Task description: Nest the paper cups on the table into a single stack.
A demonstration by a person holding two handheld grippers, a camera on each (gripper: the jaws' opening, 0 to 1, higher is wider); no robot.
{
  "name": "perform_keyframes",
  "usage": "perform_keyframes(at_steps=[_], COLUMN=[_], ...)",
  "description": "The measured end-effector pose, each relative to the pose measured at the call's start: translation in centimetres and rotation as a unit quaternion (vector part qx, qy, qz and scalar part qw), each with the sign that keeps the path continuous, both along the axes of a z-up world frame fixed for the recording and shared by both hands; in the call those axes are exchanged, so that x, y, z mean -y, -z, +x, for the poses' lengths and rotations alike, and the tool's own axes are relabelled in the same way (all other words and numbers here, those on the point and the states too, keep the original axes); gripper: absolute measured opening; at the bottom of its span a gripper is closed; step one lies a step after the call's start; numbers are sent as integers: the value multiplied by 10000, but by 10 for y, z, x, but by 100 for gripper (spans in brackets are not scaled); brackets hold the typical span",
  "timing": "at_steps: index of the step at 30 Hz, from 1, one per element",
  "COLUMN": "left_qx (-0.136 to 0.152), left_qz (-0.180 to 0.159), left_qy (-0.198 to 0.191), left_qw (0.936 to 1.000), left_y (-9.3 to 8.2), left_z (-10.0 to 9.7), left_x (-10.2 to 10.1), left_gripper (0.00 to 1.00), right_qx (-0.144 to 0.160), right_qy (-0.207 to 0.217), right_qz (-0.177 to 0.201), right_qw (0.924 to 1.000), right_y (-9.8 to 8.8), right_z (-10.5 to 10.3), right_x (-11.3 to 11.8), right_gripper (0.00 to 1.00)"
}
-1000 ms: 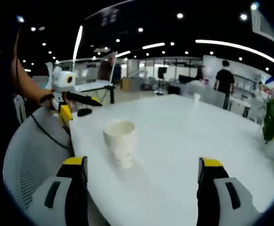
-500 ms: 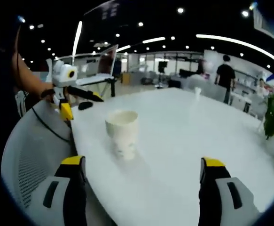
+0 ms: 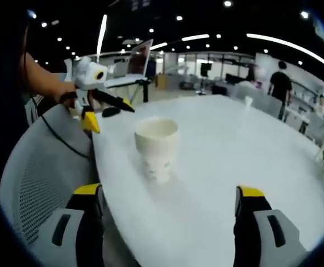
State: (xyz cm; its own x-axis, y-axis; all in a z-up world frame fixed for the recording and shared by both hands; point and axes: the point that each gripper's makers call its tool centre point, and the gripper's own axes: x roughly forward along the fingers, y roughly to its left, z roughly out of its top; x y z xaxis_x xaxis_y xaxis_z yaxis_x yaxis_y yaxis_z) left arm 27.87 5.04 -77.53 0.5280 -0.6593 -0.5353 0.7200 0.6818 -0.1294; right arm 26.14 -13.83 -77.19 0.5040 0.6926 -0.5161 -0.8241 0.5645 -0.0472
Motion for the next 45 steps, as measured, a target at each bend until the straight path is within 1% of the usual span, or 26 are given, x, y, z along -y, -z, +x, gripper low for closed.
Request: perform_keyframes(at_steps=[3, 6, 7, 10, 12, 14, 15, 17, 19, 20, 23, 25, 27, 28, 29, 32, 34, 36, 40, 45], left_qx=[20, -32, -39, -198, -168, -173, -161, -125, -68, -86, -87, -98, -98, -71, -18, 100, 159, 154, 184, 291], left_qz=[93, 119, 135, 64, 35, 2, -17, 16, 111, 161, 335, 314, 299, 350, 401, 476, 532, 561, 507, 425], left_qy=[149, 232, 307, 310, 306, 375, 421, 596, 728, 789, 915, 966, 1007, 1086, 1141, 1311, 1405, 1441, 1496, 1726], left_qw=[9998, 9997, 9994, 9993, 9994, 9991, 9990, 9981, 9973, 9967, 9952, 9948, 9944, 9934, 9927, 9902, 9885, 9879, 9873, 9836], left_y=[1, 6, 9, 14, 14, 13, 13, 15, 19, 21, 29, 30, 31, 31, 32, 31, 31, 32, 29, 23], left_z=[-1, 1, 3, 7, 12, 15, 15, 14, 12, 11, 10, 10, 11, 11, 12, 15, 16, 18, 22, 20], left_x=[6, 11, 16, 22, 27, 34, 37, 43, 48, 50, 53, 56, 59, 61, 62, 66, 69, 72, 78, 92], left_gripper=[98, 98, 97, 94, 94, 92, 89, 86, 84, 81, 76, 74, 68, 65, 61, 53, 51, 49, 49, 44], right_qx=[-9, -64, -118, -246, -299, -336, -348, -363, -430, -467, -465, -426, -446, -424, -412, -418, -412, -395, -392, -389], right_qy=[-19, -36, -49, -133, -229, -290, -336, -462, -498, -552, -699, -776, -839, -856, -869, -957, -1014, -1082, -1162, -1248], right_qz=[9, -20, -33, -35, -149, -271, -470, -701, -657, -674, -759, -764, -718, -695, -685, -698, -715, -768, -791, -704], right_qw=[10000, 10000, 9999, 9996, 9992, 9986, 9977, 9958, 9957, 9951, 9936, 9931, 9929, 9930, 9930, 9921, 9914, 9904, 9893, 9889], right_y=[1, 4, 7, 15, 20, 24, 30, 37, 40, 41, 42, 38, 35, 34, 33, 33, 33, 34, 34, 30], right_z=[3, 6, 7, 9, 10, 11, 13, 15, 15, 15, 15, 17, 20, 22, 24, 27, 27, 27, 27, 28], right_x=[-3, -6, -8, -14, -16, -17, -15, -16, -20, -21, -28, -34, -41, -44, -47, -54, -57, -60, -63, -68], right_gripper=[97, 95, 94, 92, 90, 87, 82, 77, 75, 74, 70, 67, 58, 56, 56, 56, 55, 55, 51, 41])
